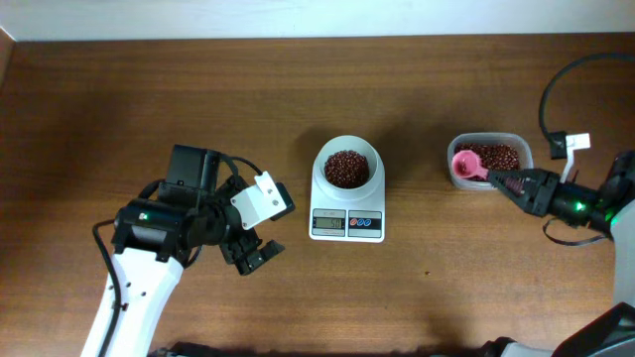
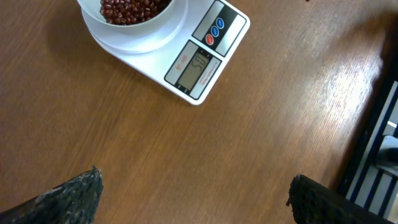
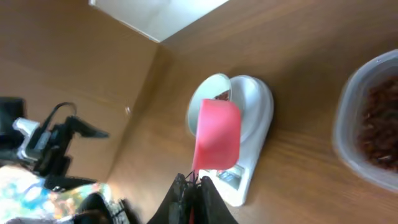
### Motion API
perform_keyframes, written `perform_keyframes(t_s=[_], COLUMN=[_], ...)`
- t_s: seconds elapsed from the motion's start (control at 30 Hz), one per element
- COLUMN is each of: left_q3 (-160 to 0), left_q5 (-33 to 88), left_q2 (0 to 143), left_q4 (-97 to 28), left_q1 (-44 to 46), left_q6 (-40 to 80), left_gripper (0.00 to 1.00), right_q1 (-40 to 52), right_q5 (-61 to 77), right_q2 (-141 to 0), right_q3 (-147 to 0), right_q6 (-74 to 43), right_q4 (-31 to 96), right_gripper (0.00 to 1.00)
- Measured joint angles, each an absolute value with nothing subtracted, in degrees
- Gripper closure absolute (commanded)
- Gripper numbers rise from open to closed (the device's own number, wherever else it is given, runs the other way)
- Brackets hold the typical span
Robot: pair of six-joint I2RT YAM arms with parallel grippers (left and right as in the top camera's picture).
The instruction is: Scoop and weigh 50g on scale
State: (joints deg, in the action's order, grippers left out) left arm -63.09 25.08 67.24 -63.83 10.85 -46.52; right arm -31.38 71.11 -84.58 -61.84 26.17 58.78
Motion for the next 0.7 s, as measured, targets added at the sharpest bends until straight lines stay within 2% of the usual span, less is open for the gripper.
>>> perform_keyframes(t_s=[0.17,0.67,0.7], left_q3=[-63.09,-63.09,-63.09], left_q5=[25.08,25.08,25.08], left_q2=[67.24,67.24,67.24], left_q4=[-63.83,-63.83,-63.81], left_q1=[10.85,10.83,10.83], left_q6=[-46.50,-46.50,-46.50], left_gripper=[0.01,0.01,0.01], right_q1=[-31.35,-31.38,-31.38], right_q5=[66.83,52.82,51.00], right_q2=[-84.58,-84.58,-84.58], right_q3=[-61.82,-61.82,-61.82], right_q6=[18.28,16.71,16.67], right_q4=[51.66,43.77,42.83], right_gripper=[0.96,0.95,0.85])
